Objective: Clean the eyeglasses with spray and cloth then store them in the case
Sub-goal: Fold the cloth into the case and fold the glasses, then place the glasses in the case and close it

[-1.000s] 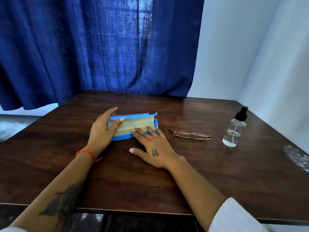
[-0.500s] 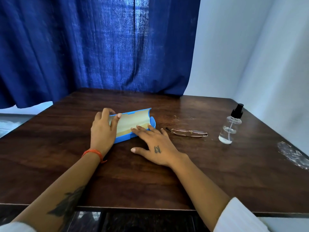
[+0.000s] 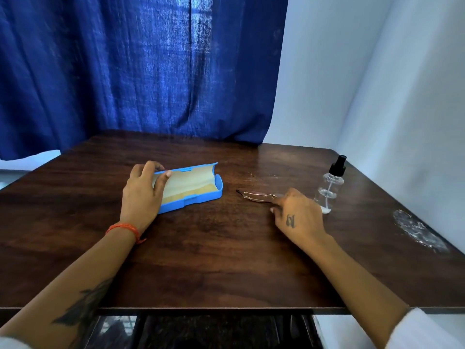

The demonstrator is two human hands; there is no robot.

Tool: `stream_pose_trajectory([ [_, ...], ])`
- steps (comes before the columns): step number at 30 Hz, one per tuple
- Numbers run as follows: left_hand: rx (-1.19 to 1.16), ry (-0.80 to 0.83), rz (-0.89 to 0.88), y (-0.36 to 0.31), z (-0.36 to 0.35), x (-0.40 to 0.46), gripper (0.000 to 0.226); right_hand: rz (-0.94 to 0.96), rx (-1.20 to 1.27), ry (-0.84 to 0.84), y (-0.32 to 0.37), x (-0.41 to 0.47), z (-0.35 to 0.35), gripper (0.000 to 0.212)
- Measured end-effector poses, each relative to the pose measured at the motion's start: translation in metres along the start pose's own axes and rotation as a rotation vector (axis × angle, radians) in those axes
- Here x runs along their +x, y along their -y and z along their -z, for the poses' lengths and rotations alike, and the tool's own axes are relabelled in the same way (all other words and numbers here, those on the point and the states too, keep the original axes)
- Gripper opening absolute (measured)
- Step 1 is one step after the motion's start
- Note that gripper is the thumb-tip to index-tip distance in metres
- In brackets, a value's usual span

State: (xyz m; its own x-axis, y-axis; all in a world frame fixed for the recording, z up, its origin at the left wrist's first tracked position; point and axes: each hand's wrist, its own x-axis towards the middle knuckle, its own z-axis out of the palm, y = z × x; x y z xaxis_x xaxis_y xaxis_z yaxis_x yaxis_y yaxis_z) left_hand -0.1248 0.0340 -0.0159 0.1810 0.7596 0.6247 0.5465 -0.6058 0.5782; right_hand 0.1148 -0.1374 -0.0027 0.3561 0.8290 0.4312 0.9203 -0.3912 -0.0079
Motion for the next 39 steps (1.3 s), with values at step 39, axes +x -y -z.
stream_pose_trajectory([
  [39,-0.067,0.017,-0.065,0.006,-0.002,0.003,0.024,0.698,0.011,-0.382,0.119,0.047,-0.019,0.011],
])
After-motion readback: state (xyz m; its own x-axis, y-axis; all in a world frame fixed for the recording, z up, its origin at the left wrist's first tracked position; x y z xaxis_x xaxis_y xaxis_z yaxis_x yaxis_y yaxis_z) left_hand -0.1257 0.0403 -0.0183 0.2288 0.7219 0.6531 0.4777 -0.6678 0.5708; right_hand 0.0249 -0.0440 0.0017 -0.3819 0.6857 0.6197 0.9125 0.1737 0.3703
